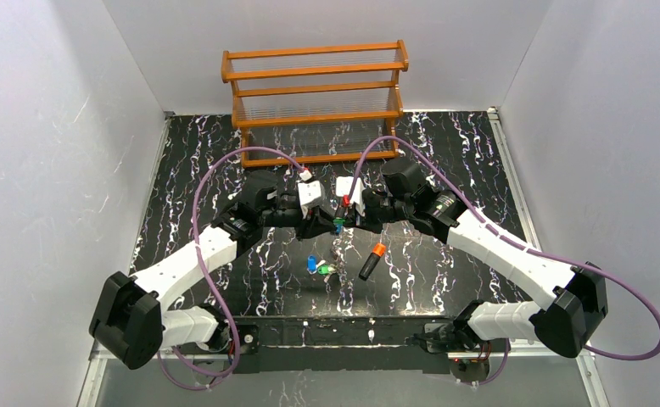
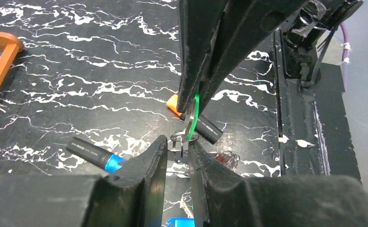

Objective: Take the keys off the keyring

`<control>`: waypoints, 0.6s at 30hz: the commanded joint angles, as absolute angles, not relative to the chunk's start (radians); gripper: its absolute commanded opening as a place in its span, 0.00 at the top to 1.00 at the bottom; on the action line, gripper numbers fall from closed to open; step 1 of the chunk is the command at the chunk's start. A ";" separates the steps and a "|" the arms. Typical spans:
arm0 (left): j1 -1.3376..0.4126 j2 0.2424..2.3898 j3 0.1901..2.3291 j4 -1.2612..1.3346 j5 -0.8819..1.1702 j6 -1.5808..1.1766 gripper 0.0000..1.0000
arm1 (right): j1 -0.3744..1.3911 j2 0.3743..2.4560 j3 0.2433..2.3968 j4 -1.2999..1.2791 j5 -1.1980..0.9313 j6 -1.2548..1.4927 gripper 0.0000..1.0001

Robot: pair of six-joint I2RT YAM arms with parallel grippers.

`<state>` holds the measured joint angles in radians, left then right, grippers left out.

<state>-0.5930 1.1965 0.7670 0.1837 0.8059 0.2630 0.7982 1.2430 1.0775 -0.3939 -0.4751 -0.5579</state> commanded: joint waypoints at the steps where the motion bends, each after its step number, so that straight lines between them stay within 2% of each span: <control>1: -0.597 1.198 0.805 0.153 0.876 0.278 0.82 | 0.795 1.216 1.110 -0.371 -0.499 -0.571 0.99; 3: -0.597 1.192 0.798 0.145 0.867 0.287 0.84 | 0.795 1.214 1.108 -0.370 -0.494 -0.571 0.99; 8: -0.597 1.169 0.781 0.140 0.862 0.288 1.00 | 0.793 1.206 1.097 -0.370 -0.473 -0.573 0.99; 18: -0.598 1.151 0.764 0.106 0.861 0.291 1.00 | 0.794 1.194 1.096 -0.365 -0.440 -0.544 0.99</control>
<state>-0.5930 1.1793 0.7696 0.1440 0.8391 0.2882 0.7982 1.2297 1.0771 -0.4026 -0.4397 -0.5568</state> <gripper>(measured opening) 0.012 0.097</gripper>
